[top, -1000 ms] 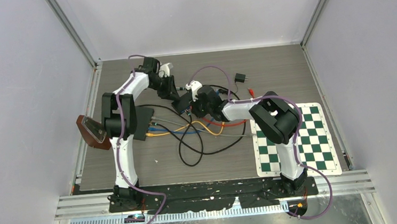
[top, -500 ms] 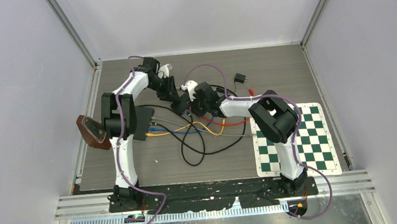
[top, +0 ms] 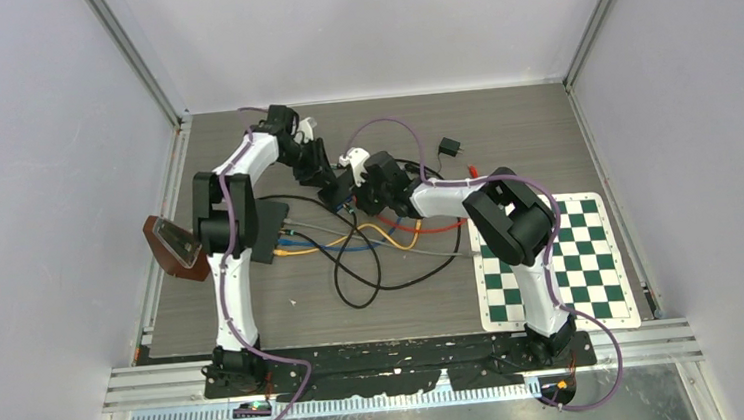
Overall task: Insert the plug into the switch port
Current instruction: Insert the connector into the switch port.
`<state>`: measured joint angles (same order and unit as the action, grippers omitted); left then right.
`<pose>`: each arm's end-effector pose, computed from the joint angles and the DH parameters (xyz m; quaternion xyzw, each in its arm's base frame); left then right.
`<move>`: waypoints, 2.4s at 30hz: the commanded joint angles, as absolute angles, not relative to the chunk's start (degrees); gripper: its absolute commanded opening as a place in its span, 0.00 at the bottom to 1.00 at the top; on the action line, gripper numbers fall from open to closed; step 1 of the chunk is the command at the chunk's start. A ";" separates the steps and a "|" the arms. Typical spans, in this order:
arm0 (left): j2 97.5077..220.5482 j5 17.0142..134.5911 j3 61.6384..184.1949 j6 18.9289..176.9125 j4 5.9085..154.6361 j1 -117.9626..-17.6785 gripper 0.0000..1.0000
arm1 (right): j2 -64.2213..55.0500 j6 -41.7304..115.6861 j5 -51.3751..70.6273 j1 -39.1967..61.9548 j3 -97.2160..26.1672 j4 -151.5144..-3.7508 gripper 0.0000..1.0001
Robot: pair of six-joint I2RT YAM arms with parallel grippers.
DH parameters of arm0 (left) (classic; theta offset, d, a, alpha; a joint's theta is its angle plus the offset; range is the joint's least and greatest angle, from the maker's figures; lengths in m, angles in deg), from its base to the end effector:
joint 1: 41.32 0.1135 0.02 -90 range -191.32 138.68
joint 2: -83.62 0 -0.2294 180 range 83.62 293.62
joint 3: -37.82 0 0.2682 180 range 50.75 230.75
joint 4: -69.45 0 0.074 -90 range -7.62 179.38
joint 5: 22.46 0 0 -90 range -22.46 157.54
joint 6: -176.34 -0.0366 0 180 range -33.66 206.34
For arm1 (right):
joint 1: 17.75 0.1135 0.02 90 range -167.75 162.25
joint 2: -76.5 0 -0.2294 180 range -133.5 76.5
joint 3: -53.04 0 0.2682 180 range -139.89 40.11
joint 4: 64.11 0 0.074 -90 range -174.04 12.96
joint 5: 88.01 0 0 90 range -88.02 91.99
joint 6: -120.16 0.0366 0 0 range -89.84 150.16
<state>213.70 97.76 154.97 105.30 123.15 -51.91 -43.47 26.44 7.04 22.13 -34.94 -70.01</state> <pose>0.4596 -0.1047 0.1321 -0.0163 0.9468 -0.2967 0.1240 0.3427 0.2905 0.1023 -0.3513 0.8261 0.1738 0.4049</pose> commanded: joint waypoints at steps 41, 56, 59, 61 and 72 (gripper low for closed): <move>208.18 125.72 148.13 75.72 136.15 -58.60 0.35 | -36.12 13.10 17.82 24.22 -22.26 -57.13 0.05; 208.36 112.57 145.52 90.26 122.79 -57.74 0.38 | -38.39 11.60 15.57 24.61 -24.97 -61.79 0.05; 207.23 113.98 144.61 87.41 122.48 -59.36 0.36 | -38.33 11.59 15.78 24.69 -24.66 -61.34 0.05; 205.84 115.49 143.98 83.90 122.38 -61.20 0.36 | -38.23 11.56 15.74 24.76 -24.38 -60.92 0.05; 204.63 125.92 139.75 81.66 121.48 -64.53 0.32 | -39.17 17.40 8.43 25.00 -27.31 -60.36 0.05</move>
